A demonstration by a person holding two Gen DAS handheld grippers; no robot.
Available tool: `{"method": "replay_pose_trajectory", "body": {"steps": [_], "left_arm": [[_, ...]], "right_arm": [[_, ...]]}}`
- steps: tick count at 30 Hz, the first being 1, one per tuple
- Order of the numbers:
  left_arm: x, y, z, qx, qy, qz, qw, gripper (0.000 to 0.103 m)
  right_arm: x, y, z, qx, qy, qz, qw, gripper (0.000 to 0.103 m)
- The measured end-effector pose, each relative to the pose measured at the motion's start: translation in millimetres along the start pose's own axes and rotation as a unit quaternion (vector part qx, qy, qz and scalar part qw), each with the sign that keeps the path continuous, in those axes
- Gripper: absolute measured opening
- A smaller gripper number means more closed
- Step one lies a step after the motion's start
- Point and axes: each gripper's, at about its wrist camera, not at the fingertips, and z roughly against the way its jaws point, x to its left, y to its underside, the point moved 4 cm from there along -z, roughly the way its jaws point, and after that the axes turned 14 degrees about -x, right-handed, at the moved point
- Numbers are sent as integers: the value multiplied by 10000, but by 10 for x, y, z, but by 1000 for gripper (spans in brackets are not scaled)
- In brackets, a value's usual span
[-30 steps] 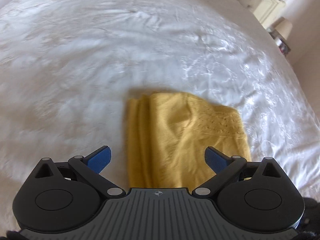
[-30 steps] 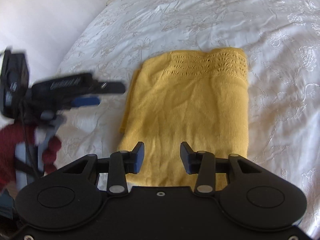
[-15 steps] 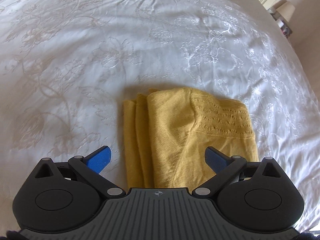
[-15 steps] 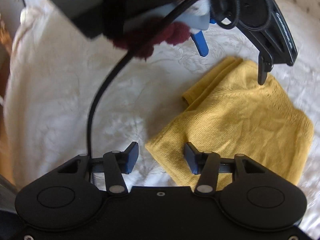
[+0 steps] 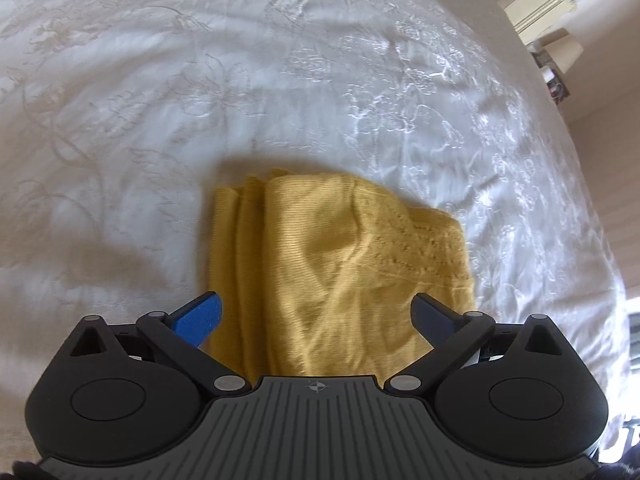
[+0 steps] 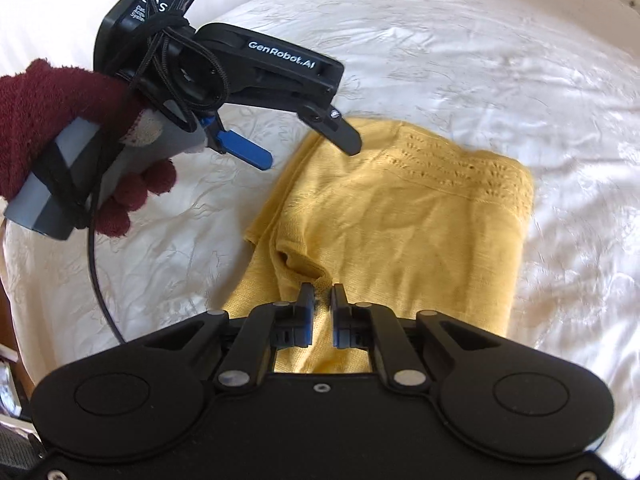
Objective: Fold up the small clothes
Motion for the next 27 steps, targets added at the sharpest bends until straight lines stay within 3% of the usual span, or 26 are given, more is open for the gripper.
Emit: {"method": "replay_pose_trajectory", "body": {"steps": [11,13,14,15,16,18,21,25,27], "left_arm": [[-76,35,-325,142,-160,143,9997,100],[-108,8,-394,174,-197,66,9996,72],[-117,-3,-427,201,-362,-19,9991,50],[-112,-14,-453,223,-521,-112,9983,40],[-109,-25,-466,209,-597,-156,9979,38],[-113,-41,-431,17,-431,-112,9990,11],[-140,-41,-323,-178,-427,-196,9987,10],[-264,-74,-29,-477,-444,-836,9944,10],[-229,-105,58,-538,-437,-891,9936,10]], "right_arm": [[-65,85,85,-46,1,-330,9994,14],[-63,90,86,-53,-21,-358,9993,14],[-67,85,85,-60,-33,-373,9993,14],[-65,81,91,-75,-35,-381,9992,14],[-60,79,95,-93,-33,-386,9992,14],[-62,66,106,-127,-32,-416,9990,14],[-56,45,142,-179,-50,-454,9988,14],[7,-11,200,-263,-249,-442,9984,14],[89,-34,196,-295,-423,-362,9980,14]]}}
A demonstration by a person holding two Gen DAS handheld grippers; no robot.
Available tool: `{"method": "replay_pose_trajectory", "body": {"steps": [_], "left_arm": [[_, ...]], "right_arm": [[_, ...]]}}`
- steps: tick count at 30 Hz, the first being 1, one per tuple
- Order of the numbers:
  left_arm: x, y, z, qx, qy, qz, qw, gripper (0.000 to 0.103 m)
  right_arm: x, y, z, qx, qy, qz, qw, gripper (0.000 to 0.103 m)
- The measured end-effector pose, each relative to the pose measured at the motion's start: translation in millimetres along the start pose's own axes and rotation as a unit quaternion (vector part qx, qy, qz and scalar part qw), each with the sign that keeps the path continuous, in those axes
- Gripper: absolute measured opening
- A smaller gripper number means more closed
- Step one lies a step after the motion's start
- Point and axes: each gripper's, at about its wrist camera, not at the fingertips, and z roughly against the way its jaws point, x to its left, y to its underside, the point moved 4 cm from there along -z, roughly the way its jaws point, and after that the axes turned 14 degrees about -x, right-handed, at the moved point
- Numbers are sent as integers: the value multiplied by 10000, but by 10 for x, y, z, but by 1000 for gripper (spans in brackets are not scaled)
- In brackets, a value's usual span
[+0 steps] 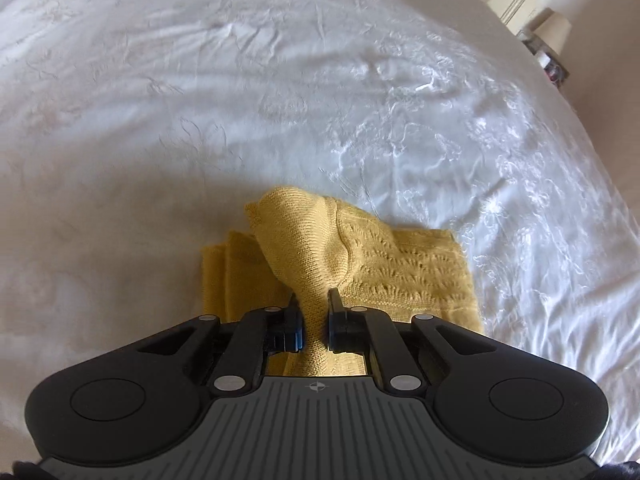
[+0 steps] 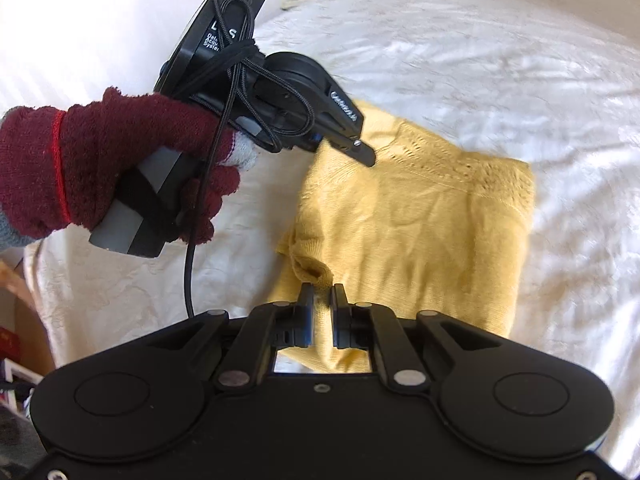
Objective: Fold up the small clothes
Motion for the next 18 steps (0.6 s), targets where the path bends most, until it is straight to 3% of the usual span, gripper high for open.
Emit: {"method": "replay_pose_trajectory", "body": {"steps": [3,4,6,7,9,11,14,18], "left_arm": [[178,39,-192,494,110,153,9986,15],[243,67,-257,581,1,182,9981,16],[373,105,-334,626,-228,249,9975,30],[425,104,-322,559,-358,337,9972,33],[539,85,-220,282,-802,407,9955,53],[592,51,-129,111,-1055,271,9940,60],[542,-12,14,-73,-971,105,9952,64],[281,43,192,-327,-596,-111,9976,77]], "right_arm": [[119,45,-156,154,-206,88,9996,14],[143,83,-247,249,-214,151,9993,23],[166,179,-450,661,-345,182,9971,27],[161,201,-504,776,-456,135,9959,27],[127,158,-460,686,-661,-1,9955,27],[26,47,-354,448,-706,-137,9964,52],[-245,-135,-252,57,-442,-323,9985,73],[-643,-287,-327,-37,22,-591,9982,78]]}}
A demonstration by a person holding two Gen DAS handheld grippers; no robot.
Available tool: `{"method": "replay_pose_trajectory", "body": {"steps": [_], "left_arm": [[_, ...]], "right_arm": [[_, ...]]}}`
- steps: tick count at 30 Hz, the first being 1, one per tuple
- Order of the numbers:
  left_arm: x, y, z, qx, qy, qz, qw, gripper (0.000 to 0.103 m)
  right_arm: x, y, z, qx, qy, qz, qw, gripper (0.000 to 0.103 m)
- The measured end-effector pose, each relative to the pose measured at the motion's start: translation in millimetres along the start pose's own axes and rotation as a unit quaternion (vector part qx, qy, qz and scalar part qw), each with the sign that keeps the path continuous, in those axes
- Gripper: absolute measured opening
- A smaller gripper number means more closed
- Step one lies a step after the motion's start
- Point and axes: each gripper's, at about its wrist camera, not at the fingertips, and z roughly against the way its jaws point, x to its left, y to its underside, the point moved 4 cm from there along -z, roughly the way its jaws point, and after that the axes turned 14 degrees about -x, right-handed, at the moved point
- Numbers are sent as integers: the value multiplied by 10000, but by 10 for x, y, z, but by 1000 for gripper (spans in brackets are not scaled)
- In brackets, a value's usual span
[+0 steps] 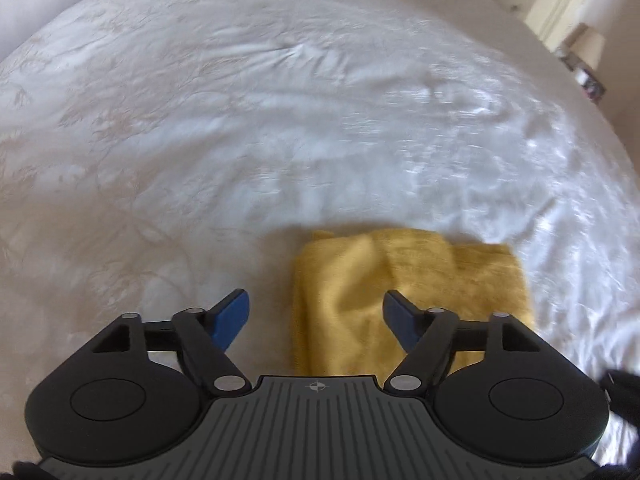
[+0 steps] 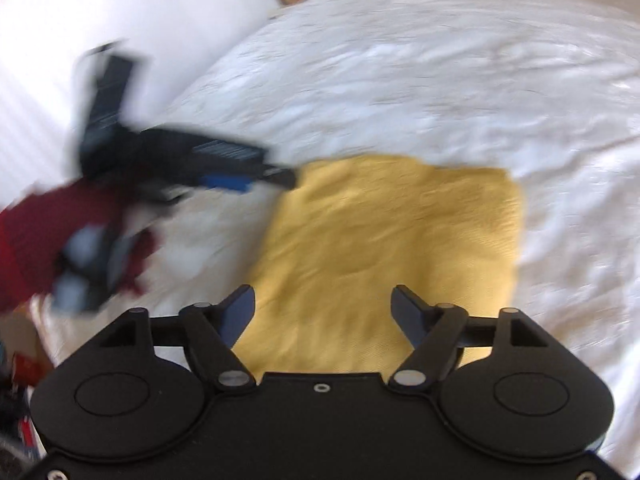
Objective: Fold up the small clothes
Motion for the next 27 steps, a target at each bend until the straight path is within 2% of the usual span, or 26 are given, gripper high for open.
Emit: {"method": "replay_pose_trajectory", "body": {"steps": [3,6,8,12,13,17,21,24,27], "left_arm": [[-186,219,15,172,249,-228,9993,78],[-215,534,-109,607,130,-378,9974,78],[-157,729,-159,851,95,-279,9959,81],[-46,818,-52,841,113,52,9964,84],[-28,814,-16,851,117,106,9963,84],[47,869,151,804,236,483,9953,85],[15,1025,116,1053,602,944,9881,93],[-74,1049,-9,1098,755,916,9868,102],[-179,981,-172,1009,887,877,9870,102]], "right_arm": [[-188,-42,-135,83,6,-81,9999,85],[-438,-66,-355,251,190,-120,9994,85],[-625,-123,-456,314,364,-261,9985,85],[-942,-232,-523,325,940,-575,9934,85],[-1005,-243,-469,239,937,-730,9926,85],[-1173,-232,-278,12,620,-1423,9879,88],[-1227,-119,-213,174,304,-1636,9859,91],[-1234,-44,-302,334,121,-1684,9851,91],[-1196,-31,-436,426,-111,-1755,9835,97]]}}
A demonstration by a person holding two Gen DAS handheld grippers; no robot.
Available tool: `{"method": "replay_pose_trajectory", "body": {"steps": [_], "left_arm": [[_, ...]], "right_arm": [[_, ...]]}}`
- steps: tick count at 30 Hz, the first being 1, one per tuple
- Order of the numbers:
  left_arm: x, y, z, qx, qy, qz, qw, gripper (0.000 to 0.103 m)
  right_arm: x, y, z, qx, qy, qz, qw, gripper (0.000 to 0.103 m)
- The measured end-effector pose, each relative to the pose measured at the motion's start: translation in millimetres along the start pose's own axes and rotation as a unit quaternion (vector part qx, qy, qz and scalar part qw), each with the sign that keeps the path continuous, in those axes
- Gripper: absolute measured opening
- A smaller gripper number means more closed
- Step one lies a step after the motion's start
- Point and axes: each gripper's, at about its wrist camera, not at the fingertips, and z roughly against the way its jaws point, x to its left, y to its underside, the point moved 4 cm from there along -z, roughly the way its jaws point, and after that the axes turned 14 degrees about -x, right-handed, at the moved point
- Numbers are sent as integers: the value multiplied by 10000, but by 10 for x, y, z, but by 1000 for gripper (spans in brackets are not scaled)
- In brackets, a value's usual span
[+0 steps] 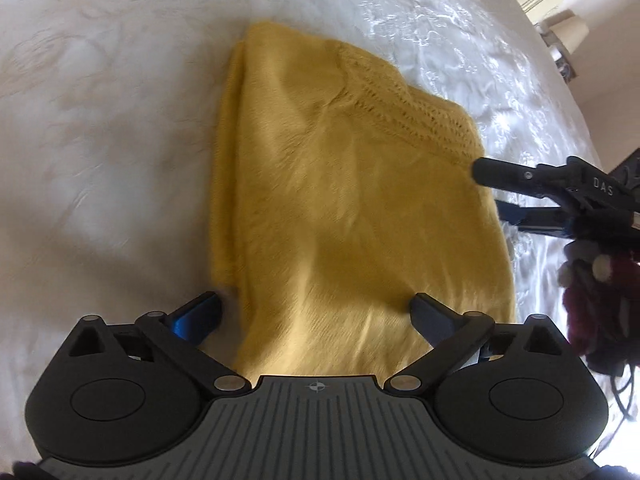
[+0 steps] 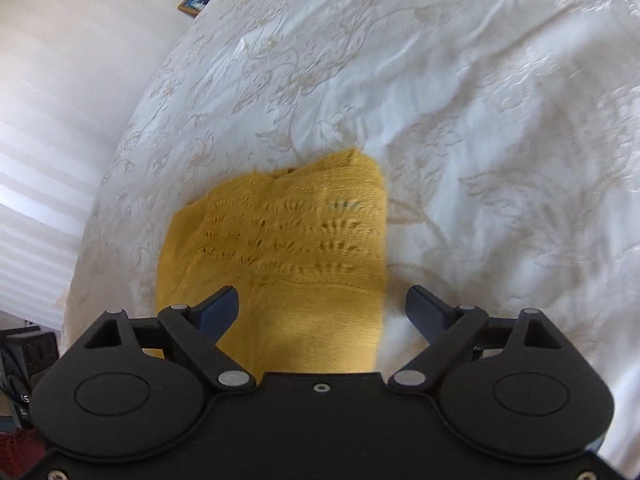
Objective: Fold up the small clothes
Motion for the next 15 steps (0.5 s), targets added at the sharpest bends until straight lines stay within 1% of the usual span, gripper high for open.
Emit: {"method": "replay_pose_trajectory", "body": {"steps": [1,3,5,7,8,9,10,11,12,13,14,15], "left_arm": [[-23,-33,-55,-43,25,0,10000,102],[-42,-75,-98,-130,-2,12,9999,102],[-56,-104,-121,-172,-18,8,9999,102],[-58,-94,-99,-179,-8,67,9998,102],[-41,-82,-63,-192,13,93,9998,99],[-32,-70,-40,-202,9,110,9997,93],[-25,-65,-20,-211,-7,148,9997,89],[-1,-62,16,-221,-1,237,9995,77],[20,-59,48,-248,37,347,9991,57],[38,-53,79,-288,47,437,9986,47],[43,-62,97,-330,66,526,9980,33],[34,-63,124,-353,106,553,9978,30]], "right_arm": [[20,-5,-66,35,-97,-54,9999,103],[80,-24,-188,36,-287,-118,9995,103],[107,-49,-298,70,-344,-196,9992,103],[80,-76,-359,89,-414,-406,9983,103],[67,-87,-360,84,-419,-513,9978,100],[59,-90,-346,77,-390,-566,9976,96],[52,-85,-322,82,-322,-553,9979,84],[50,-70,-291,95,-247,-494,9984,67],[37,-50,-251,114,-135,-411,9990,58],[31,-31,-215,115,-78,-343,9993,46],[37,-17,-172,87,-72,-304,9995,43],[58,-11,-125,36,-50,-263,9996,43]]}}
